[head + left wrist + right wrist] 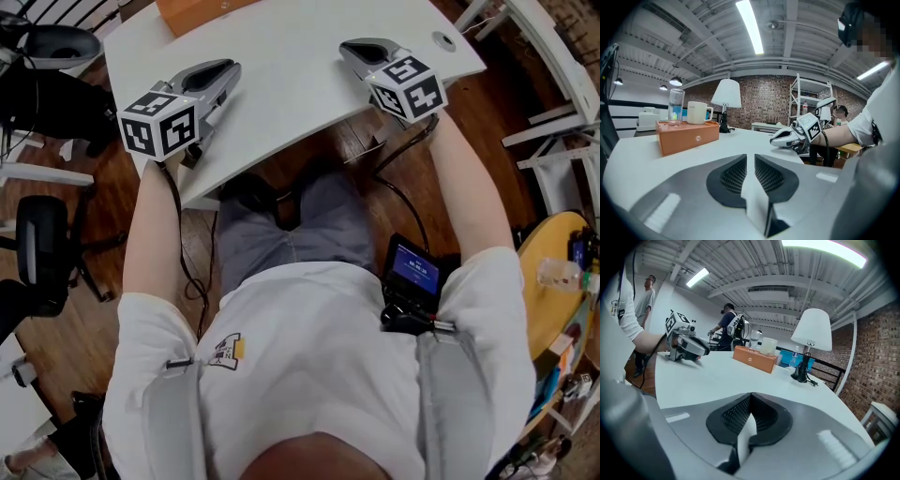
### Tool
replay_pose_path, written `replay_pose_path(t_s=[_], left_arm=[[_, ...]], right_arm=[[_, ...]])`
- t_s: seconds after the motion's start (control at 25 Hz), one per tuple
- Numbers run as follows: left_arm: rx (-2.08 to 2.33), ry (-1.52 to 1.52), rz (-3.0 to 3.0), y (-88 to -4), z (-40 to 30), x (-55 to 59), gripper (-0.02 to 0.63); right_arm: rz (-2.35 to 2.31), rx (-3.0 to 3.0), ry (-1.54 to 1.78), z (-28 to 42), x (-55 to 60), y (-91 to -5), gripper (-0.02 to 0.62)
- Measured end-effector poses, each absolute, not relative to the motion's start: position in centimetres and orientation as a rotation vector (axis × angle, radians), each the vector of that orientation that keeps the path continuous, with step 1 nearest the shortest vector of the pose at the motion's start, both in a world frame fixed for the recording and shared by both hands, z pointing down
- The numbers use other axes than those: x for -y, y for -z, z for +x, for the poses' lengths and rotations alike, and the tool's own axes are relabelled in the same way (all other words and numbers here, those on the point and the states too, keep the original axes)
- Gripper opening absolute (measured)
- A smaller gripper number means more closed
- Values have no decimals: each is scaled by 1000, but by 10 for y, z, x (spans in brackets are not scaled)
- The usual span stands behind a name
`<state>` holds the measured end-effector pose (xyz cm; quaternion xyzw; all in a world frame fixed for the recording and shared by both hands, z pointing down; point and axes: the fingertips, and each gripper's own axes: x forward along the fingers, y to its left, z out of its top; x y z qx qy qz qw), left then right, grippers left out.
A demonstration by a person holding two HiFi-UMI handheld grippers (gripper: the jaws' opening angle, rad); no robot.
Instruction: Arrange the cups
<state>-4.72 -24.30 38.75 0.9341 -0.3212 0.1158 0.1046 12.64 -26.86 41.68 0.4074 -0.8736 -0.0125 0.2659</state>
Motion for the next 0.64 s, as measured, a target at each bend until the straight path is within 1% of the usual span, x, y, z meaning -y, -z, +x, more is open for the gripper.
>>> replay_pose_path(t_s=[0.64], left_arm=[[950,-344,2747,-387,-47,243,51]], right_arm=[[1094,2358,29,127,268,-417,0]])
